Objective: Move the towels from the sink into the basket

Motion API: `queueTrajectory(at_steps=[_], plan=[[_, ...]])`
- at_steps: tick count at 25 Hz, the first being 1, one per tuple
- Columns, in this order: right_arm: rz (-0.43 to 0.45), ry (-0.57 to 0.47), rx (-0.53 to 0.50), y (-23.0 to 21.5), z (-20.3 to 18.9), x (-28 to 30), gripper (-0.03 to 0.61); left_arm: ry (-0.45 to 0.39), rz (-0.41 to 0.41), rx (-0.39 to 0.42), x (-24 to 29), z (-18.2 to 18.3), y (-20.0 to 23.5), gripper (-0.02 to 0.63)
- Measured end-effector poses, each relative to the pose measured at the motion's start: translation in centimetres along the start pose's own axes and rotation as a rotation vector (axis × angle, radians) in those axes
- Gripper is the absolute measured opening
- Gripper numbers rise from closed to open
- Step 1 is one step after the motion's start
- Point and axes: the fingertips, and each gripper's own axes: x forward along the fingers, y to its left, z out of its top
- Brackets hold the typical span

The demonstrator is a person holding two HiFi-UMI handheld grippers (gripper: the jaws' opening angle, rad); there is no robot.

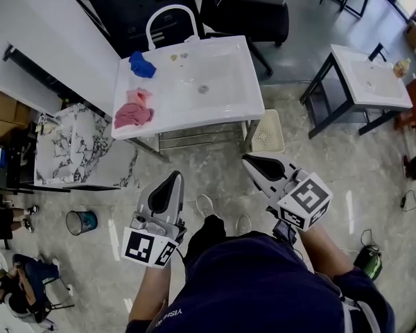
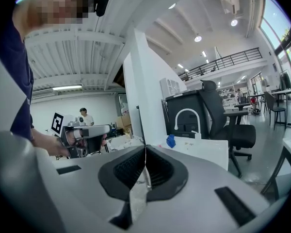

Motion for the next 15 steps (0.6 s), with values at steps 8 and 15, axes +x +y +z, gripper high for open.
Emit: queueTrajectory(at_steps=[8,15], plan=[[-0.015,0.021,-0.015,-0.6,2.0,7.8,0.009,-0.002,-0.014,-0.018,2.0,0.4,8.3,0.003],[-0.031,0.035,-0.03,-0.9,3.7,13.8,0.009,-0.001,-0.038,-0.012,3.0,0.9,13.9,0.003]])
